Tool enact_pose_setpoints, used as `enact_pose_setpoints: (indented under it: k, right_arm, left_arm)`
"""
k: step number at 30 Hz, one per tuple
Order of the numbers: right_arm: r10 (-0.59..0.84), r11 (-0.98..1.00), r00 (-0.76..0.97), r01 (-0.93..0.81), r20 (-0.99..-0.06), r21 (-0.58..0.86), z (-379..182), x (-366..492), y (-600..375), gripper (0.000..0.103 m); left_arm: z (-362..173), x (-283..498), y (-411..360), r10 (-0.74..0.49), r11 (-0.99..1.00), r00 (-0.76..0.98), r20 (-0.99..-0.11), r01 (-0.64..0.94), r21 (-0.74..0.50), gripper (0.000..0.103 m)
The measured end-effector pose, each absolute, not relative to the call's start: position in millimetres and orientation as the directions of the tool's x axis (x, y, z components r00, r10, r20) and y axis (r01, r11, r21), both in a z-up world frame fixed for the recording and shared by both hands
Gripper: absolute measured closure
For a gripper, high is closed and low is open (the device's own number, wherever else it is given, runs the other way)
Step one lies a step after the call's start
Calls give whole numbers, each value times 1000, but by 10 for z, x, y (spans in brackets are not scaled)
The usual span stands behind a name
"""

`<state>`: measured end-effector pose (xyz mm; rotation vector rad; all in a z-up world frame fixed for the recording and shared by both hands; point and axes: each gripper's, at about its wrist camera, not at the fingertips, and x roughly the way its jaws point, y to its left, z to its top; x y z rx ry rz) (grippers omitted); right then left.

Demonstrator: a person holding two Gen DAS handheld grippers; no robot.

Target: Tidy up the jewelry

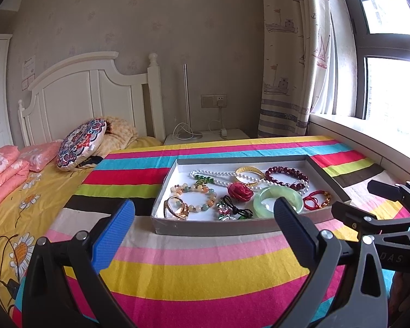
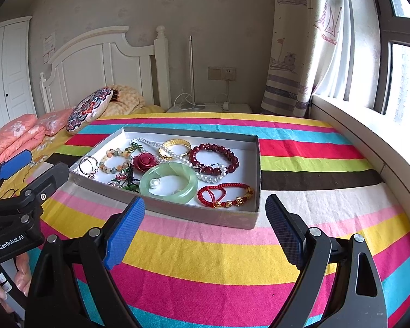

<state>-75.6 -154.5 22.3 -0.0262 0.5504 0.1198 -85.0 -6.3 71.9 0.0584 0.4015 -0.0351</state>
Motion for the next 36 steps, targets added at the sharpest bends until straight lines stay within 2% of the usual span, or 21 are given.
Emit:
enact_pose_setpoints:
  k: [29, 36]
  right_arm:
    - [104, 993, 846, -119, -523, 6, 212, -753, -1543, 17]
    - [105, 993, 846, -118, -523, 8, 212, -751, -1545, 17]
  left_arm:
    - [709, -859, -75, -44, 997, 922, -386, 64, 41, 2]
    - [694, -812, -14, -18, 999, 911, -413, 28, 18, 2]
